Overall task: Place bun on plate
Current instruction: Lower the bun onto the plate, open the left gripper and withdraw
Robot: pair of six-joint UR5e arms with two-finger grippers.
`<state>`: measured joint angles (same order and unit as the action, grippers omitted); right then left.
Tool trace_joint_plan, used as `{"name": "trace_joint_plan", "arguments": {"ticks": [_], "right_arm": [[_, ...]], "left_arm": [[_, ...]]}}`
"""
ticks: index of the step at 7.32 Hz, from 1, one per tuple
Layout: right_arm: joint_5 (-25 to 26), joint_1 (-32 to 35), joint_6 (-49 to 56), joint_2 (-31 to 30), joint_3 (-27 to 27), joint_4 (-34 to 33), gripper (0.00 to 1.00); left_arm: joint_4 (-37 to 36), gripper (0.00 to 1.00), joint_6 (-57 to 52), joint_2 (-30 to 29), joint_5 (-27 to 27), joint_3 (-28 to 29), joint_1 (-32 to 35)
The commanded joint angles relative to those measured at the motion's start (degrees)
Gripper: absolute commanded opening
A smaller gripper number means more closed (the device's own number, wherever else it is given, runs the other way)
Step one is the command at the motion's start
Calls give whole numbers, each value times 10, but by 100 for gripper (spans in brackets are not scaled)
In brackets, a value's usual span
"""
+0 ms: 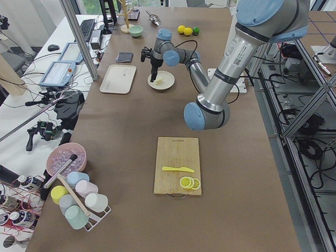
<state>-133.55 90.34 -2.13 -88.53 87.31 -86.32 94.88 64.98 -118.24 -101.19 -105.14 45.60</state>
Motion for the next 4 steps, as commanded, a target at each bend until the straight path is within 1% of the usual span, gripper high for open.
{"name": "trace_joint_plan", "arguments": {"ticks": [1,2,3,4], "right_arm": [[-6,0,-5,-1,-5,-1,100],[-14,3,-7,2,-4,-3,100],[-14,20,-7,2,3,-8,100],[-15,22,-6,5,10,-24,100]], "left_arm": [[102,99,-117,106,-29,5,123],[102,99,-189,124,-147,22,202],[105,99,-261,144,-234,42,272],[107,99,-336,160,-245,74,302]]}}
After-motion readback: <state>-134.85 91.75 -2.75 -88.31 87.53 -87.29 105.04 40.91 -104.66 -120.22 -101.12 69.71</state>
